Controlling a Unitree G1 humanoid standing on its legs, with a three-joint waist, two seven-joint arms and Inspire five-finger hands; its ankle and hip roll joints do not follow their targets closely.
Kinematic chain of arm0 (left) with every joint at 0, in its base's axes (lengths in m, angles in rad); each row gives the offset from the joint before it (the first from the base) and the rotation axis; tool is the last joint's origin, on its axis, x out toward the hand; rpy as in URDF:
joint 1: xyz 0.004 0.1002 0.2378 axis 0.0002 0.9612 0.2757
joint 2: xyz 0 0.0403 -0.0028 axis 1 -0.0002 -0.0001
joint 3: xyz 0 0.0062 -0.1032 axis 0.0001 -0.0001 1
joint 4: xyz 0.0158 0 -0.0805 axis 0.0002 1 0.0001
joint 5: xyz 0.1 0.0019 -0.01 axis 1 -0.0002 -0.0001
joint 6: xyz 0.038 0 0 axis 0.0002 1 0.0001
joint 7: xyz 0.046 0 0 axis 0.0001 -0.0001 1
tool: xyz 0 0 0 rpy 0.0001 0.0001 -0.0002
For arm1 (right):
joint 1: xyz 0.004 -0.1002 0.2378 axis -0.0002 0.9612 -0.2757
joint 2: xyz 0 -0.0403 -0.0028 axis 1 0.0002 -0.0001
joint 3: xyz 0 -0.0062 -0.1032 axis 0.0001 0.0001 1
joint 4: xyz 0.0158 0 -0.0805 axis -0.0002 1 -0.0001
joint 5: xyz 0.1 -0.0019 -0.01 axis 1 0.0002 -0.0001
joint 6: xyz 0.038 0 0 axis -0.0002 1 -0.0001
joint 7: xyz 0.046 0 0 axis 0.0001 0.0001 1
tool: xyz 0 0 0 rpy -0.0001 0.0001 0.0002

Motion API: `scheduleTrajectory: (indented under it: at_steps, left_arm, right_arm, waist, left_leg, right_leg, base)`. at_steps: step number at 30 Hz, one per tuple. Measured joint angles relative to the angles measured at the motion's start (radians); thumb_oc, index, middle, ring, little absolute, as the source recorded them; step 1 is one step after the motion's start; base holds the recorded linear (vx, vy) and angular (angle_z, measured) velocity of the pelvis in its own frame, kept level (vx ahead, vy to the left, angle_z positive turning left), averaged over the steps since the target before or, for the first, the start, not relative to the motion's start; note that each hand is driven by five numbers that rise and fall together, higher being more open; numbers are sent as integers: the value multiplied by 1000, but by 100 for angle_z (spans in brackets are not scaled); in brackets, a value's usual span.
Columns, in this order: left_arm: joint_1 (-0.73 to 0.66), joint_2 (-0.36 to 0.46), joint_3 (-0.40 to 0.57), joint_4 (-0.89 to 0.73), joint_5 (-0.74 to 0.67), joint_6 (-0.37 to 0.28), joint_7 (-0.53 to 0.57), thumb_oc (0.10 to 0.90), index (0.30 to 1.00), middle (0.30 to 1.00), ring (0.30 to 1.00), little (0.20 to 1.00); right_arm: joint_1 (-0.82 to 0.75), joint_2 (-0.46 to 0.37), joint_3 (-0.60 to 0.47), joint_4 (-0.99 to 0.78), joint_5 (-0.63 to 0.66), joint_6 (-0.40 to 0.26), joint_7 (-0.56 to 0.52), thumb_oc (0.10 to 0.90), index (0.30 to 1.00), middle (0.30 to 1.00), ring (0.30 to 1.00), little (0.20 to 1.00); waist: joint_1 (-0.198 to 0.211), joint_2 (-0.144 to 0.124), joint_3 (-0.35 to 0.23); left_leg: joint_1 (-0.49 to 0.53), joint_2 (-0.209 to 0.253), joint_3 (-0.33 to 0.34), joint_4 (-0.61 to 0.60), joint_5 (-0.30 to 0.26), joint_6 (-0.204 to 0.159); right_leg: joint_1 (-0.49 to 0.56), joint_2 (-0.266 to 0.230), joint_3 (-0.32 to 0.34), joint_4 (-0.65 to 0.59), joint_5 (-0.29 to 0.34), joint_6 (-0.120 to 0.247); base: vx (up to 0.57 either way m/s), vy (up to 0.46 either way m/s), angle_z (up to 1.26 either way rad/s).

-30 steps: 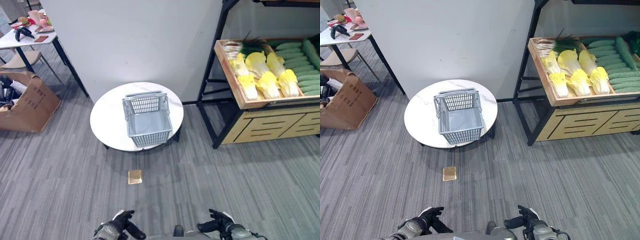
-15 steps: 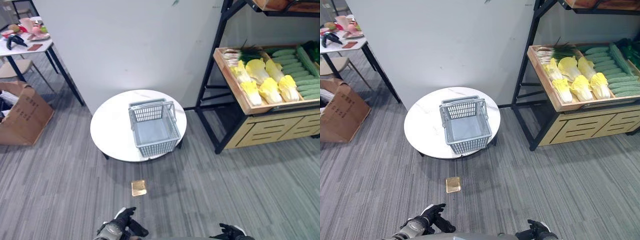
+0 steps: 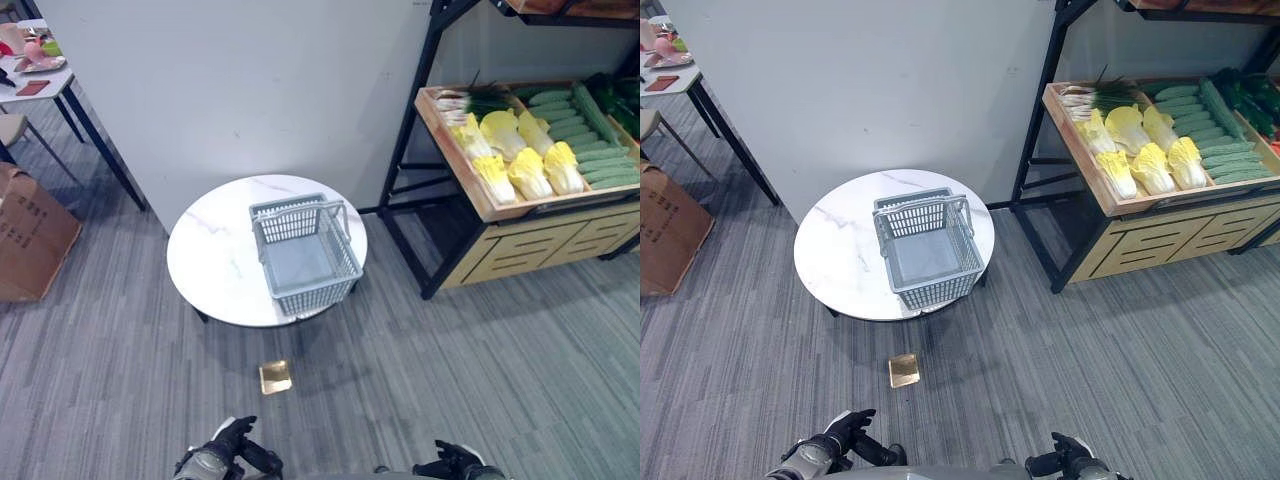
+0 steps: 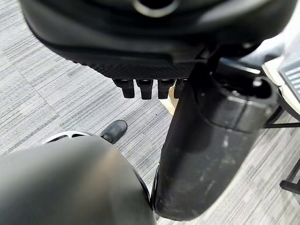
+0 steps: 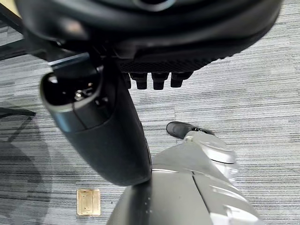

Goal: Get the vegetables into the basket

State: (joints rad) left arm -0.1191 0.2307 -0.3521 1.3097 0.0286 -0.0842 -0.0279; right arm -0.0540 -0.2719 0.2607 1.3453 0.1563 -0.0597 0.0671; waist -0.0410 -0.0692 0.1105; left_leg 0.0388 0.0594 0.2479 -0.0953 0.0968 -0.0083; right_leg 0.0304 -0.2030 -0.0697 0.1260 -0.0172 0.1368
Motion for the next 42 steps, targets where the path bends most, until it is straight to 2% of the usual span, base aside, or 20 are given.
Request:
scheduleTrajectory:
  at_steps: [2, 4, 6, 7, 9, 11, 13, 16, 18, 19, 20, 21, 23, 26, 27, 28, 30, 31, 38, 42]
  left_arm:
    - [-6, -1, -9, 10, 0, 0, 0, 900, 1000, 1000, 1000, 1000]
    - [-15, -5, -22, 12, 0, 0, -1, 900, 1000, 1000, 1000, 1000]
    - [-17, -3, -27, 24, 0, -2, -1, 900, 1000, 1000, 1000, 1000]
    - [-22, -1, -28, 24, -1, -4, -1, 900, 1000, 1000, 1000, 1000]
    - [-22, 6, -27, 24, -1, -9, -1, 900, 1000, 1000, 1000, 1000]
    - [-23, 4, -28, 19, 0, -12, -3, 900, 1000, 1000, 1000, 1000]
    - [-19, 1, -26, 11, 0, -10, -4, 900, 1000, 1000, 1000, 1000]
    - [-6, -2, -16, 2, 0, -3, -3, 900, 1000, 1000, 1000, 1000]
    - [10, 0, 7, -18, -5, -1, -5, 900, 1000, 1000, 1000, 1000]
    - [23, 4, 14, -39, -14, -1, -5, 900, 1000, 1000, 1000, 1000]
    - [52, 7, 54, -61, -46, -1, -10, 900, 1000, 1000, 1000, 1000]
    - [52, 9, 54, -58, -50, 0, -12, 900, 1000, 1000, 1000, 1000]
    - [59, 12, 59, -59, -51, -1, -15, 900, 1000, 1000, 1000, 1000]
    - [94, 19, 73, -45, -58, 5, -16, 900, 1000, 1000, 1000, 1000]
    - [112, 18, 91, -50, -68, 5, -15, 900, 1000, 1000, 1000, 1000]
    - [123, 19, 91, -53, -70, 6, -15, 900, 1000, 1000, 1000, 1000]
    - [125, 20, 92, -51, -69, 7, -15, 900, 1000, 1000, 1000, 1000]
    - [135, 19, 113, -58, -69, 10, -14, 900, 1000, 1000, 1000, 1000]
    - [140, 17, 127, -58, -68, 12, -13, 900, 1000, 1000, 1000, 1000]
    - [138, 18, 129, -64, -68, 9, -9, 900, 1000, 1000, 1000, 1000]
  right_arm:
    - [-14, -6, 2, 1, 2, 0, 0, 900, 1000, 1000, 1000, 1000]
    - [-12, -7, 2, -9, 2, -1, 1, 900, 1000, 1000, 1000, 1000]
    - [-18, -6, 15, -12, 2, -2, 2, 900, 1000, 1000, 1000, 1000]
    - [-24, -4, 20, -12, 2, -2, 2, 900, 1000, 1000, 1000, 1000]
    - [-23, 9, 20, -12, 2, 0, 4, 900, 1000, 1000, 1000, 1000]
    - [3, 14, 21, -4, 2, 4, 4, 900, 1000, 1000, 1000, 1000]
    - [-11, 0, 40, -15, -2, 11, 4, 900, 1000, 1000, 1000, 1000]
    - [4, -10, 60, -62, -5, 13, 2, 900, 1000, 1000, 1000, 1000]
    - [24, -22, 60, -159, -2, 24, -3, 900, 1000, 1000, 1000, 1000]
    - [47, -34, 59, -272, 0, 18, -4, 900, 1000, 1000, 1000, 1000]
    - [72, -59, 70, -483, 0, 17, -1, 900, 1000, 1000, 1000, 1000]
    - [49, -54, 69, -524, 1, -17, -4, 900, 1000, 1000, 1000, 1000]
    - [10, -83, 70, -694, 1, -17, -1, 900, 1000, 1000, 1000, 1000]
    - [-31, -123, 68, -734, -2, -23, -2, 900, 1000, 1000, 1000, 1000]
    - [-11, -176, 52, -845, -7, 5, -9, 900, 1000, 1000, 1000, 1000]
    - [-5, -196, 40, -900, -8, -5, -19, 900, 1000, 1000, 1000, 1000]
    - [4, -195, 20, -919, -11, -11, -30, 900, 1000, 1000, 1000, 1000]
    - [41, -200, 0, -1004, -30, -4, -37, 900, 1000, 1000, 1000, 1000]
    - [45, -217, 5, -1132, -56, -10, -31, 900, 1000, 1000, 1000, 1000]
    - [-123, -271, 64, -1175, -84, -21, -31, 900, 1000, 1000, 1000, 1000]
  waist:
    - [0, 9, 10]
    - [1, 8, 12]
    - [0, 4, 15]
    - [-2, -2, 22]
    - [-5, -11, 27]
    - [-14, -14, 34]
    - [-4, 9, 39]
    - [-7, 19, 34]
    - [-13, 19, 33]
    - [-18, 17, 32]
    - [-31, 17, 32]
    - [-30, 16, 32]
    - [-25, 17, 27]
    - [-24, 13, -33]
    - [-26, 14, -41]
    - [-32, 16, -49]
    - [-31, 14, -59]
    - [-29, 15, -60]
    - [-26, 17, -58]
    - [-11, 16, -55]
  left_leg:
    - [14, 0, -4, 0, -4, 16]
    - [18, -2, -14, -1, -7, 35]
    - [11, -3, -26, -1, -5, 40]
    - [-1, -1, -45, 0, -4, 42]
    - [-8, 2, -76, -1, -1, 37]
    - [5, 13, -115, 1, 3, 7]
    - [18, 26, -116, 3, 1, -21]
    - [44, 35, -121, 5, -7, -35]
    - [57, 36, -120, 6, -13, -43]
    - [59, 34, -121, 6, -15, -43]
    - [66, 33, -123, 6, -15, -43]
    - [74, 34, -124, 6, -15, -43]
    - [85, 42, -129, 5, -25, -52]
    - [93, 49, -131, 0, -39, -67]
    - [93, 50, -131, 0, -37, -64]
    - [93, 51, -128, 0, -31, -56]
    - [94, 55, -127, 0, -30, -57]
    - [93, 54, -128, 0, -30, -58]
    - [80, 55, -127, 0, -28, -60]
    - [63, 56, -127, 0, -25, -61]
  right_leg:
    - [-53, -5, 13, 126, -1, 2]
    - [-95, -8, 20, 181, -49, 25]
    - [-105, -7, 16, 106, -49, 31]
    - [-118, 3, 9, 0, -35, 46]
    - [-100, 42, 47, -112, -17, 41]
    - [-60, 68, 66, -132, 26, 17]
    - [-40, 78, 55, -140, 61, 0]
    - [5, 90, 45, -177, 90, -14]
    - [30, 96, 42, -203, 102, -29]
    - [37, 95, 41, -211, 104, -31]
    - [45, 94, 38, -211, 104, -31]
    - [54, 94, 37, -211, 104, -31]
    - [65, 96, 32, -212, 99, -30]
    - [73, 99, 24, -218, 81, -19]
    - [73, 100, 25, -218, 81, -19]
    - [71, 100, 31, -218, 82, -20]
    - [73, 108, 31, -218, 83, -22]
    - [70, 112, 31, -217, 88, -29]
    - [58, 113, 33, -217, 89, -29]
    - [43, 114, 33, -218, 92, -27]
  base:
    - [111, 66, 3]
    - [74, 8, 6]
    - [90, -1, 21]
    - [120, 29, 40]
    - [73, 22, 54]
    - [39, -19, 66]
    - [32, -30, 10]
    - [36, -57, -3]
    - [40, -65, -1]
    - [53, -69, 2]
    - [65, -90, 3]
    - [54, -89, 4]
    - [54, -86, 7]
    - [70, -82, 4]
    - [50, -61, -6]
    - [51, -51, -9]
    - [44, -42, -4]
    - [0, 0, 0]
    - [9, -2, 0]
    - [0, 0, 0]
